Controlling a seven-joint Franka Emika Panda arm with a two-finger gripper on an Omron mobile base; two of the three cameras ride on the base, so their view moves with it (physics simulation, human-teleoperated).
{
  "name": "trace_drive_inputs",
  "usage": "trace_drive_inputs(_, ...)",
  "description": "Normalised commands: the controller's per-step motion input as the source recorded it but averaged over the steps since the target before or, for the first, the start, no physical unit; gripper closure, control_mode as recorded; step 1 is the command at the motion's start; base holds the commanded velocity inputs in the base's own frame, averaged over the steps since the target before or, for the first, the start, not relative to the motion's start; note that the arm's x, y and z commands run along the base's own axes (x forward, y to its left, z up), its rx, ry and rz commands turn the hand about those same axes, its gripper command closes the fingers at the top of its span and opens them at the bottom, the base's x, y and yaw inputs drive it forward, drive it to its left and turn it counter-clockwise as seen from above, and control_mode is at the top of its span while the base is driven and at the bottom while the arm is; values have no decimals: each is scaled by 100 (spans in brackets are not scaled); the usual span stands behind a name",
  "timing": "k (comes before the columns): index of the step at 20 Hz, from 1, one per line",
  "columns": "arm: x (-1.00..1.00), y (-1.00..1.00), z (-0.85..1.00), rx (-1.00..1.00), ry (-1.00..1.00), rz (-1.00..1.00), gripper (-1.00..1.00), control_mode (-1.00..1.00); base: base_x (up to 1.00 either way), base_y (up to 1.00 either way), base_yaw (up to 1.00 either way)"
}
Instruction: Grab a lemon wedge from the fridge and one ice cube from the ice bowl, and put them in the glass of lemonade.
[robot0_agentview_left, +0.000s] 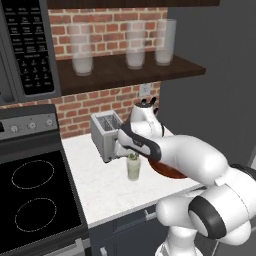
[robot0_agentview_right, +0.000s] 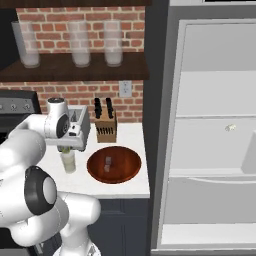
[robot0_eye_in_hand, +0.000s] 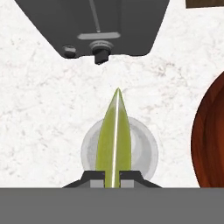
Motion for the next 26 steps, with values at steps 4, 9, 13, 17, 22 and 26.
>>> trace_drive_inputs(4,0,0,-24,0,-1,0,100,-100,0,0,0)
trace_drive_inputs(9,-5,0,-5,0,-3,0,100,-100,0,0,0)
trace_drive_inputs(13,-19,0,0,0,-6,0,100,-100,0,0,0)
trace_drive_inputs(17,-5,0,0,0,-4,0,100,-100,0,0,0)
trace_drive_inputs(22,0,0,-2,0,-1,0,100,-100,0,0,0)
trace_drive_inputs(26,-4,0,0,0,0,0,100,-100,0,0,0)
